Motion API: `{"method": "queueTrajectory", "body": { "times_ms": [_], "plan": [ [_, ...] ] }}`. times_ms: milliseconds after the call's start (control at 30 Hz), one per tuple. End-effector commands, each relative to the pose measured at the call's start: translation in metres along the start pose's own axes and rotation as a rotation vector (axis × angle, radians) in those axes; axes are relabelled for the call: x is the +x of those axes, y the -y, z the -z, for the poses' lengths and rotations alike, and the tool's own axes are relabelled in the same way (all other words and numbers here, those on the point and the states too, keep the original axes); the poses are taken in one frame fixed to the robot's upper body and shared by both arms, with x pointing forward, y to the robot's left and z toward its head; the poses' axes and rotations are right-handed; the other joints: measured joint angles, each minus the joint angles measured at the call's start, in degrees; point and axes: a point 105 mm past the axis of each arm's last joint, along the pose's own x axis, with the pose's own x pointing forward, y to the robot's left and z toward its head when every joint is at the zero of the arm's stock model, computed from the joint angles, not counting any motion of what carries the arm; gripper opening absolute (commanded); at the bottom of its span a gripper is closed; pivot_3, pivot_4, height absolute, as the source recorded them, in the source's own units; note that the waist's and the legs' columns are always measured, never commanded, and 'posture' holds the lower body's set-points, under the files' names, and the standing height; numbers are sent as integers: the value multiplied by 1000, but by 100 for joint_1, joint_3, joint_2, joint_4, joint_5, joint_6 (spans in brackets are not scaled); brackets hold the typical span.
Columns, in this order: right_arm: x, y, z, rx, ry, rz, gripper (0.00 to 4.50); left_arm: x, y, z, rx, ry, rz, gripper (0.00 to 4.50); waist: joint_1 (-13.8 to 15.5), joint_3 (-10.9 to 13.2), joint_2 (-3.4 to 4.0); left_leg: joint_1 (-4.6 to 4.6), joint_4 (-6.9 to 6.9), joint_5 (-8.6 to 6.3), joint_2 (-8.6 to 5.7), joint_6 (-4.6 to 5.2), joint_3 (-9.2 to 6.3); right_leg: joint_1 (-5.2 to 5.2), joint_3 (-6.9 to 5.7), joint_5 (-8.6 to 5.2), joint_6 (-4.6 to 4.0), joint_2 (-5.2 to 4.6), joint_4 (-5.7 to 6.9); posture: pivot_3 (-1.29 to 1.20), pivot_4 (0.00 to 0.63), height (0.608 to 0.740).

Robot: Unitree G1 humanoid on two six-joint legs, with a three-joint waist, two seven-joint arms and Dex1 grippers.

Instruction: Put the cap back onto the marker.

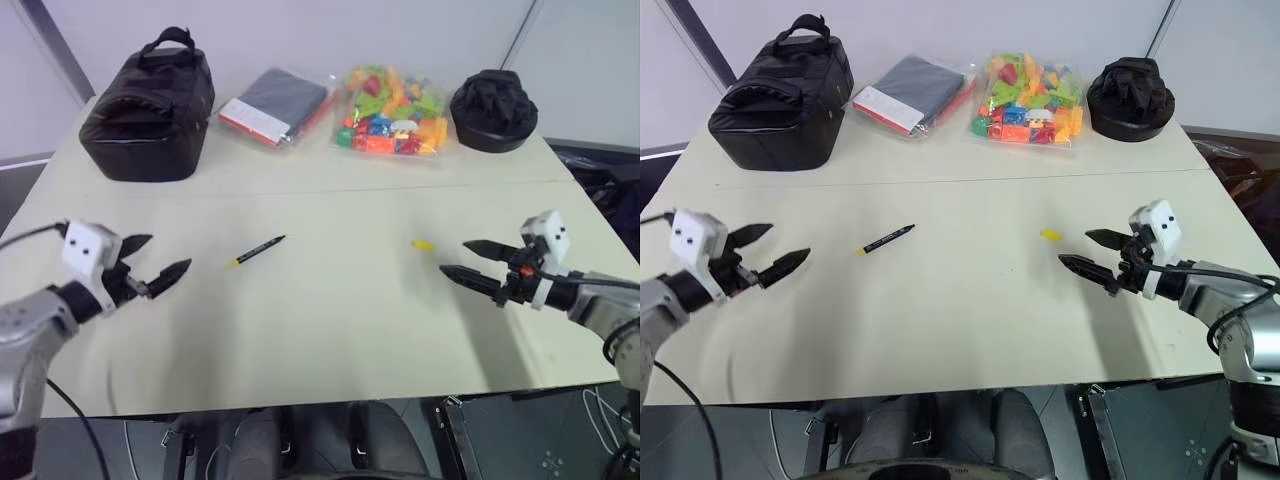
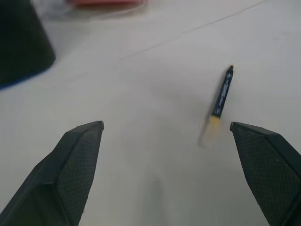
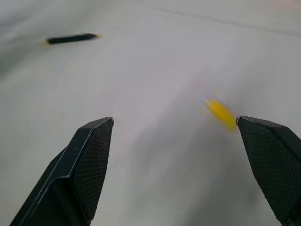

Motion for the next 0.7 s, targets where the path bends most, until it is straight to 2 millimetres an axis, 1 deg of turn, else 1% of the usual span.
{"method": "queueTrajectory", "body": {
  "times_ms": [33,167,233,333,400,467,500,600,700],
  "plan": [
    [10,-15,-16,-88,-2,-87,4324,14,2,-6,47,-3,130,4500,1,0,0,0,-1,1,-2,2,0,0,0,0,0,-2,-1,0,150,740],
    [31,-27,-33,-142,44,-140,4324,47,4,-1,98,-22,287,4500,11,0,-1,-2,-1,1,-12,9,2,0,-7,0,0,-12,-2,0,150,740],
    [37,-34,-39,-152,60,-164,4324,60,3,5,105,-31,327,4500,9,0,-1,-4,0,1,-14,12,3,1,-9,0,0,-12,-2,0,150,740],
    [43,-41,-42,-157,78,-174,4324,80,3,6,91,-14,358,4500,11,1,-2,-10,3,-4,-15,24,5,0,-15,1,2,-13,0,0,150,740],
    [45,-42,-43,-151,87,-163,4324,92,2,6,80,1,359,4500,15,1,-2,-21,7,-6,-16,30,6,-4,-24,2,4,-13,0,0,150,740],
    [45,-42,-37,-143,77,-144,4324,104,8,7,60,15,372,4500,24,1,-3,-35,18,-8,-17,36,5,-9,-35,4,9,-3,0,0,150,740],
    [44,-42,-35,-140,74,-139,4324,108,9,8,56,19,377,4500,26,1,-3,-39,22,-10,-20,40,4,-9,-39,12,25,0,1,0,150,740],
    [41,-42,-31,-131,70,-123,4324,116,16,8,50,33,396,4500,22,2,-4,-46,33,-14,-24,49,4,-9,-42,14,31,1,1,0,150,740],
    [38,-41,-28,-126,68,-99,4324,124,23,4,50,55,417,4500,22,6,-11,-47,37,-14,-26,50,3,-9,-43,15,35,1,5,0,150,740]
  ]
}}
